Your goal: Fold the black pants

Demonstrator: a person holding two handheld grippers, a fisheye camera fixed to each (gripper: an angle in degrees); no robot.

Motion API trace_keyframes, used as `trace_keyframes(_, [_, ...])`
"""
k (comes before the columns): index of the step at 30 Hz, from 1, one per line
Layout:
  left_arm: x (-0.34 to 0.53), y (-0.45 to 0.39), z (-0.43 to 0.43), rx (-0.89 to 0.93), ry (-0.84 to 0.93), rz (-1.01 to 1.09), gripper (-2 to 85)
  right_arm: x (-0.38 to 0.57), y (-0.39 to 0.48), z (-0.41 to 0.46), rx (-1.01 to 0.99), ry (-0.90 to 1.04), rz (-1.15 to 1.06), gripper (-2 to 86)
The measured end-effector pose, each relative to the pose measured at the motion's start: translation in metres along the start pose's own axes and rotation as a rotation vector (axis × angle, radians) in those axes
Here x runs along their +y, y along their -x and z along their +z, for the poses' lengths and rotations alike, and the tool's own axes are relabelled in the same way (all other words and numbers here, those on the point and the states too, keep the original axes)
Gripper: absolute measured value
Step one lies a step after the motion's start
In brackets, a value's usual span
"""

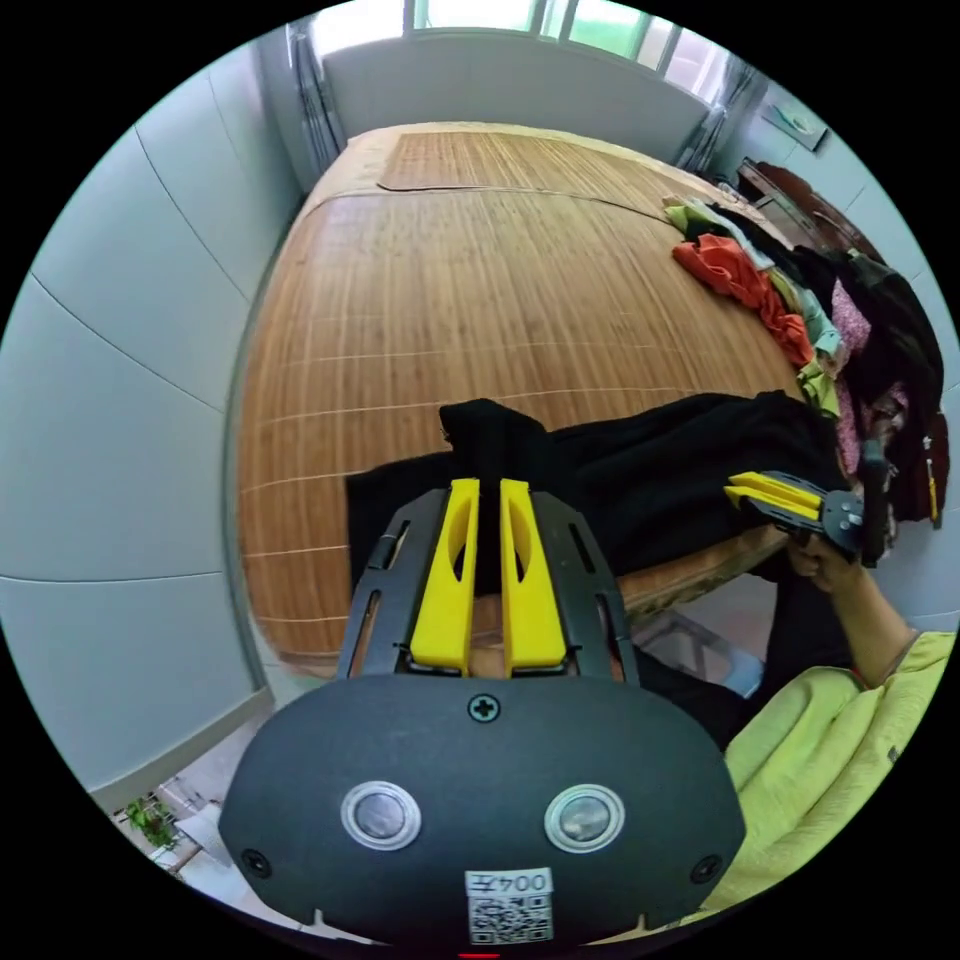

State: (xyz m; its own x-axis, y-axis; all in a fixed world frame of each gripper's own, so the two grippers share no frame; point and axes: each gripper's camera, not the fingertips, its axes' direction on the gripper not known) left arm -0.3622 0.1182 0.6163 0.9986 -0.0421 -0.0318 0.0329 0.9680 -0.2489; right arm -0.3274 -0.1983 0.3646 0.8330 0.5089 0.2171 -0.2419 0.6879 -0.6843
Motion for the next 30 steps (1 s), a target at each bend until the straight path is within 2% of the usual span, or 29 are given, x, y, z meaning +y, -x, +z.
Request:
trace_keyframes(3, [0.003, 0.011, 0.014, -0.127, 0.027, 0.013, 2.4, 0.001, 0.003, 0.000, 0.001, 0.008, 0.002, 6.5])
trace_keyframes(7, [0.014, 0.017, 0.044, -0.188, 0.118, 0.034, 3.0, 0.002, 0.011, -0.002, 0.010, 0.012, -0.004, 6.5])
trace_keyframes(11, [0.026, 0.027, 0.036, -0.132, 0.091, -0.001, 5.1, 0.000, 0.018, -0.005, 0.006, 0.012, -0.013, 6.5])
trace_keyframes(16, [0.038, 0.033, 0.000, -0.182, 0.047, -0.035, 8.1, -0.007, 0.029, -0.032, -0.061, -0.069, -0.066, 7.8])
trace_keyframes(19, [0.053, 0.031, -0.021, -0.256, -0.023, -0.067, 8.0, -0.029, 0.045, -0.049, -0.016, -0.144, -0.160, 8.1])
trace_keyframes(23, [0.071, 0.019, -0.030, -0.096, -0.159, -0.088, 6.4, -0.069, 0.069, -0.039, 0.004, -0.139, -0.299, 6.9])
trace_keyframes(30, [0.091, -0.003, 0.023, -0.055, -0.061, -0.074, 2.5, -0.125, 0.128, 0.012, -0.014, 0.043, -0.573, 8.4])
